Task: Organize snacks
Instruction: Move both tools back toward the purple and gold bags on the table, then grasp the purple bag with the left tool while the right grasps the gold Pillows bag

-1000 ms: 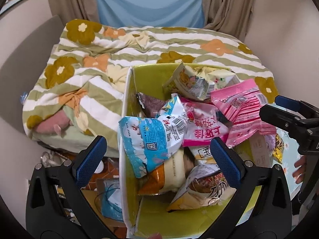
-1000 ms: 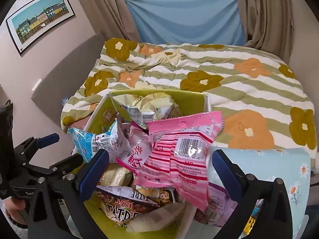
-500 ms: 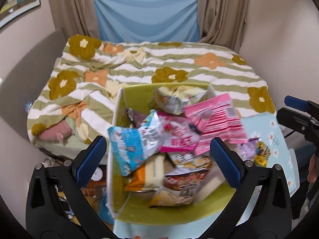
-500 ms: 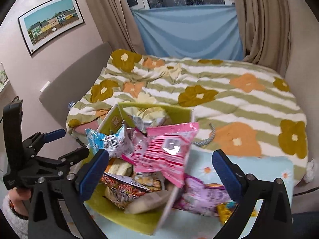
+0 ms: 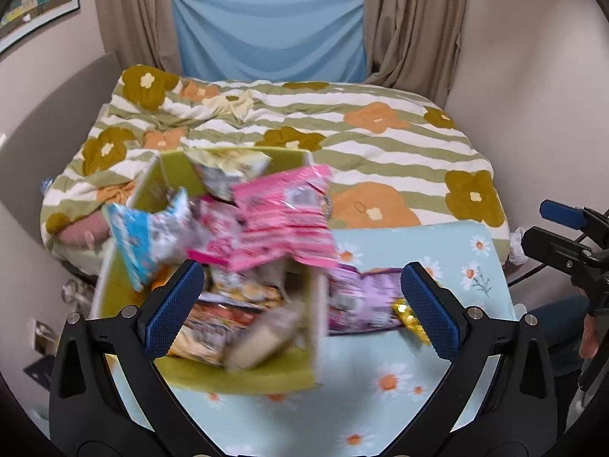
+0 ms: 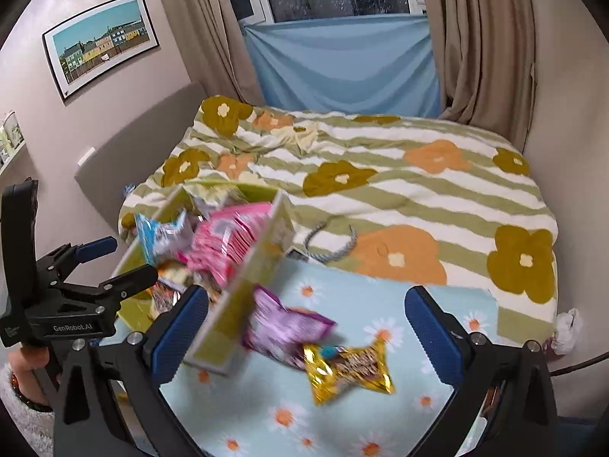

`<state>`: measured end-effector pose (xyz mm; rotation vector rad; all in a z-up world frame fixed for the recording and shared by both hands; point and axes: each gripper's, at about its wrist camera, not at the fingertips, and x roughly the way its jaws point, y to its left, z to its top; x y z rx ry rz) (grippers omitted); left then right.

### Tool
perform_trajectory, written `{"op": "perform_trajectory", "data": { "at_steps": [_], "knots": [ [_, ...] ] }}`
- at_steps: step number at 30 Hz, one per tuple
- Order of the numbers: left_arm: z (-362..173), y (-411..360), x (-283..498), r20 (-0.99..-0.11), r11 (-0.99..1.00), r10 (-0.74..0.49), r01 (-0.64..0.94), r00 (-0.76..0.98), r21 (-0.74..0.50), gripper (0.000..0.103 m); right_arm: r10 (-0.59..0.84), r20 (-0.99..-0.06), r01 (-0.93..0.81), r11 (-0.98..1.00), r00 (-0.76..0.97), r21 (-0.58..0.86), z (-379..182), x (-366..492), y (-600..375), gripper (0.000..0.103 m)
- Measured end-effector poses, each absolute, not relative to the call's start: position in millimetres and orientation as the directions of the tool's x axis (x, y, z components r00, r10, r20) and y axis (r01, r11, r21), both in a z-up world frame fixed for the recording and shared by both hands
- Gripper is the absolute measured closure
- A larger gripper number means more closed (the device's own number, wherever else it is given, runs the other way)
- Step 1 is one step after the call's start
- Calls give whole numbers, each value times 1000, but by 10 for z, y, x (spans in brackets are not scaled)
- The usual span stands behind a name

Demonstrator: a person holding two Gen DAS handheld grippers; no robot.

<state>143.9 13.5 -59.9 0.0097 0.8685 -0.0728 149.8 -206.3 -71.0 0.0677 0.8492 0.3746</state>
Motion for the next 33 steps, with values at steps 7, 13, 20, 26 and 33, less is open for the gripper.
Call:
{"op": "perform_trajectory", "data": {
  "at_steps": [7,13,20,26,33],
  "knots": [
    [-908,-400,1269,-764,1000,9,-6,645,8,0,390,-755,-335,912,528,237,-1055,1514,-2497,0],
    [-1300,-723,1275,-770,997,81,-41,633,70,0,421,-779,-333,898,465,287,-1413,1577,-2720,0],
    [-1744,-910,1426,-778,986,161,-69,607,151,0,464,-799,-326,877,382,354,-1903,1704,-2801,0],
    [-1971,-930,1436,-798,984,168,-56,578,167,0,535,-782,-449,813,320,372,-2205,1862,-2677,0],
    [-2112,-919,1480,-812,984,167,-41,559,174,0,540,-811,-733,642,225,224,-2467,1964,-2497,0]
  ]
}}
